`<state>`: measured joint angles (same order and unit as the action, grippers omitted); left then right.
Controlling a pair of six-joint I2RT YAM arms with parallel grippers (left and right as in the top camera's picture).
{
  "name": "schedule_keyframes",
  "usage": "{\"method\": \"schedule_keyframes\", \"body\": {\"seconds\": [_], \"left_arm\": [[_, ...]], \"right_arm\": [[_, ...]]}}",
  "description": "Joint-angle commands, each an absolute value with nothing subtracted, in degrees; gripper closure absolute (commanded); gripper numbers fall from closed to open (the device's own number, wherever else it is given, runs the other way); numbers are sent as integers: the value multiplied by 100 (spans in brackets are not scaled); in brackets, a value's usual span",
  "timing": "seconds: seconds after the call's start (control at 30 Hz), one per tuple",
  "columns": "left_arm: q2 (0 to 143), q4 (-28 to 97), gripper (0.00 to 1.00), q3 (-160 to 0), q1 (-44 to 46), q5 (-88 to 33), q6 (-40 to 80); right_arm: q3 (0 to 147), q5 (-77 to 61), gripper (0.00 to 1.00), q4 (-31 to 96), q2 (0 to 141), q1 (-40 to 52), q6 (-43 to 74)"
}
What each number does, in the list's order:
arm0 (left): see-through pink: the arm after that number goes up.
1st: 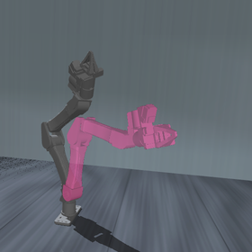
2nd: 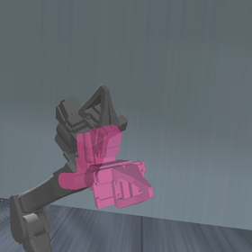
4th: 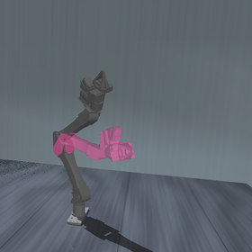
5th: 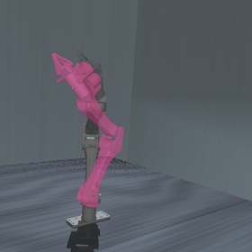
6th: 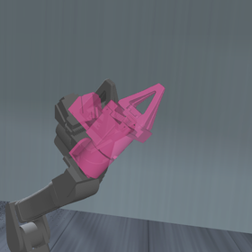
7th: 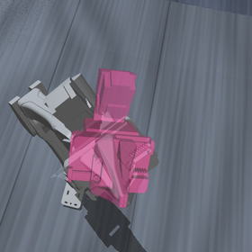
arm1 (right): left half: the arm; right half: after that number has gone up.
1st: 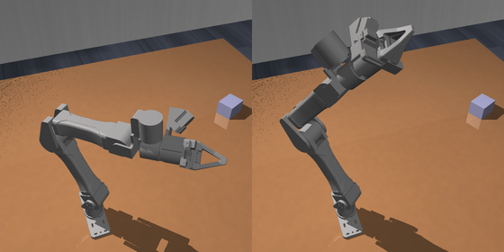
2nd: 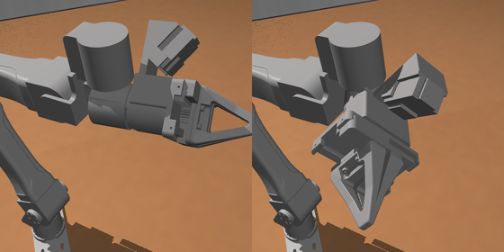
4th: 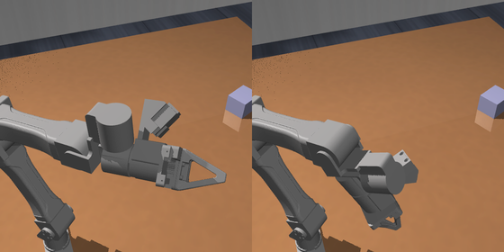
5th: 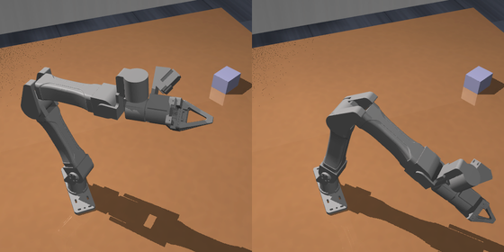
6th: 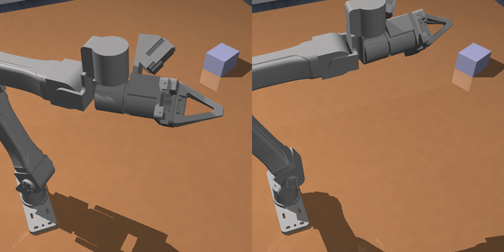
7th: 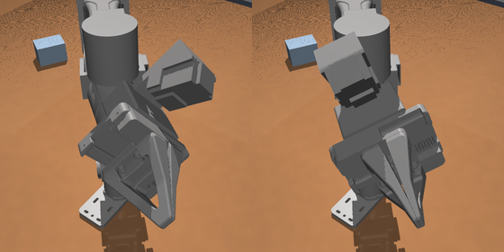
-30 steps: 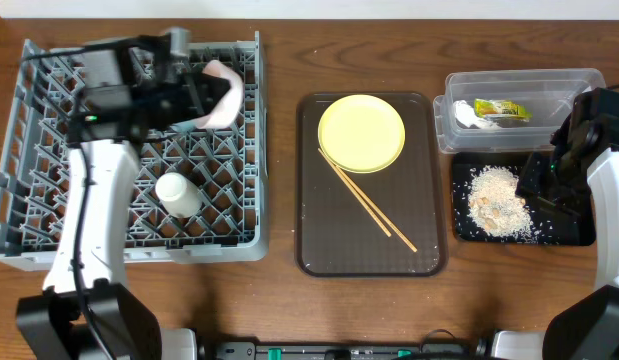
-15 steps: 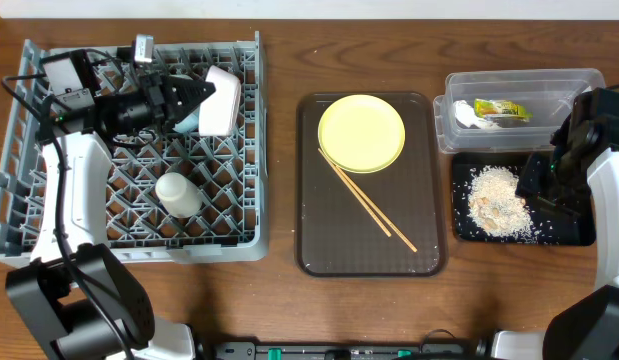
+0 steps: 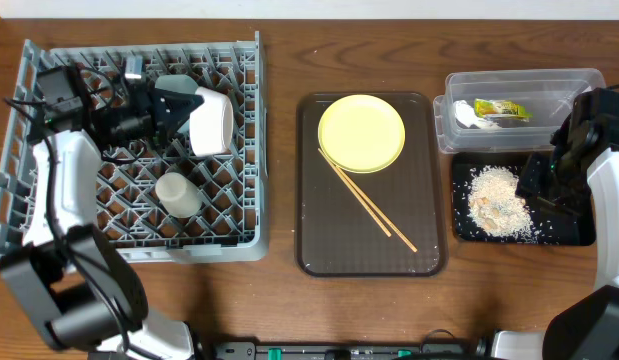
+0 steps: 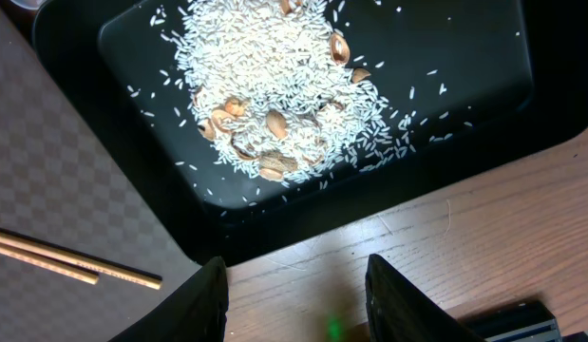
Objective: Sort waste into correct bins and load items into the dishwasher rack
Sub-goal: 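Carry the pink bowl left and set it into the rack, then release the pink bowl and withdraw the left gripper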
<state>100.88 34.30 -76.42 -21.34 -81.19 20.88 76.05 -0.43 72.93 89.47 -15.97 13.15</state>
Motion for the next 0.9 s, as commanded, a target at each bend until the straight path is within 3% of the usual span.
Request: {"method": "schedule_keyframes", "body": {"seconds": [0.0,0.4,0.47,0.53,0.63,0.7,0.77,0.87], "left_arm": [[10484,3450,94,-7671,-2150,-8001,2110],[10825,3470,92,-7671,-2630,-6956,1863],[10825,3465,79,-7671,-2703,-6954,1841],[10825,3448,73,-7671,-2753,-6941,1763],[10825,3444,39,-7671,-2816,-6934,1763],[10809,3446,27,-7671,-2869,-6934,1767],[10768,3448,20,-7673,-2915,-6842,1767],[10545,3487,16,-7673,-2952,-6368,1763]], "right_arm": [[7644,-47,55,7312,8838,-1645,1258],[7644,-47,55,7352,8838,-1645,1214],[7644,-47,55,7352,8838,-1645,1214],[7644,-47,55,7352,8838,-1645,1214],[7644,-47,55,7352,8838,-1645,1214],[7644,-47,55,7354,8838,-1645,1214],[7644,-47,55,7356,8838,-1645,1214],[7644,-47,55,7354,8838,-1645,1214]]}}
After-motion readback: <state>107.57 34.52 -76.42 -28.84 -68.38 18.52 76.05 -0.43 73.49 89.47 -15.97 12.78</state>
